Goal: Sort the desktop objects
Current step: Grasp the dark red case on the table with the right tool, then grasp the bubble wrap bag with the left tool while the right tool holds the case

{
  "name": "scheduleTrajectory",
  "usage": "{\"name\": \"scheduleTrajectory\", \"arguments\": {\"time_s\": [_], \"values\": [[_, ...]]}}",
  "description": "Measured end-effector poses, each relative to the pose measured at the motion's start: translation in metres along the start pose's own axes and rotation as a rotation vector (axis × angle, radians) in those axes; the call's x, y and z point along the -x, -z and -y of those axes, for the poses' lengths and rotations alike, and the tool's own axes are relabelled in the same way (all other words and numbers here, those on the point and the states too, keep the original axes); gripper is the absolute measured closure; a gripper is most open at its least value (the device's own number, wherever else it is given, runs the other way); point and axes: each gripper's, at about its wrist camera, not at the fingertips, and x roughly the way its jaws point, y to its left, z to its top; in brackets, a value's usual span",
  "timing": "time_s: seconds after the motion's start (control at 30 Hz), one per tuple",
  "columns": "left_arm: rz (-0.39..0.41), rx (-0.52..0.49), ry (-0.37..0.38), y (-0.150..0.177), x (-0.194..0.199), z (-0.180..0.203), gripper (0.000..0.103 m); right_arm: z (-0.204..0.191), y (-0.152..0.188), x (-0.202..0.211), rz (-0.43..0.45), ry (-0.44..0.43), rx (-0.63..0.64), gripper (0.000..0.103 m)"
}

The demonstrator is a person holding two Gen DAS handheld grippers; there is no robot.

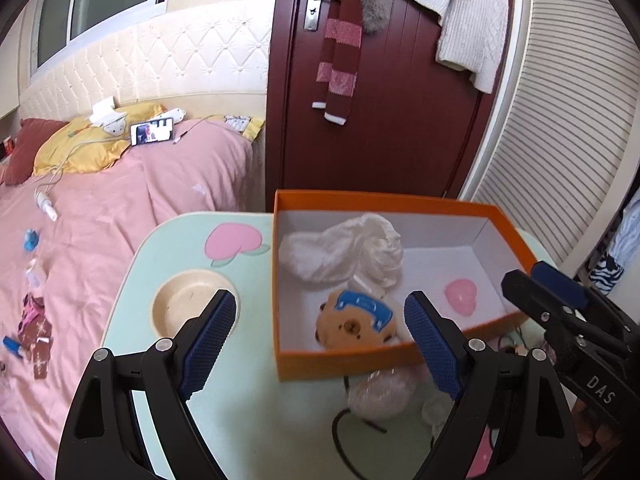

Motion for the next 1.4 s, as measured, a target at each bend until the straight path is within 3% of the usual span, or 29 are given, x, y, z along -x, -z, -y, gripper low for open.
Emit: {"name": "scheduleTrajectory", "arguments": {"time_s": [0.4, 0.67, 0.83, 0.97, 1.07, 1.4], "values": [[-0.068, 0.005, 0.018, 0.037, 0.020, -0.001, 0.017, 0.008, 0.040, 0.040, -0.017, 0.045, -0.032, 0.045], [-0.149, 0.047, 0.081, 0.065, 0.015, -0.006, 0.017, 0.018, 0.068, 0.046, -0.105, 0.053, -0.033, 0.045], [-0.166, -0.007, 0.055, 0.074, 0.005, 0.004, 0.016, 0.014, 0.073, 0.048, -0.099, 0.013, -0.035, 0.045], [-0.165, -0.125, -0.022, 0.079, -0.003, 0.022, 0.013, 0.000, 0.076, 0.044, -0.113, -0.022, 0.008, 0.045], [-0.165, -0.142, -0.029, 0.080, -0.002, 0.027, 0.011, -0.007, 0.079, 0.038, -0.133, -0.027, 0.024, 0.046], [-0.162, -0.147, -0.027, 0.080, 0.003, 0.031, 0.011, 0.000, 0.087, 0.013, -0.188, -0.007, -0.009, 0.076]]}}
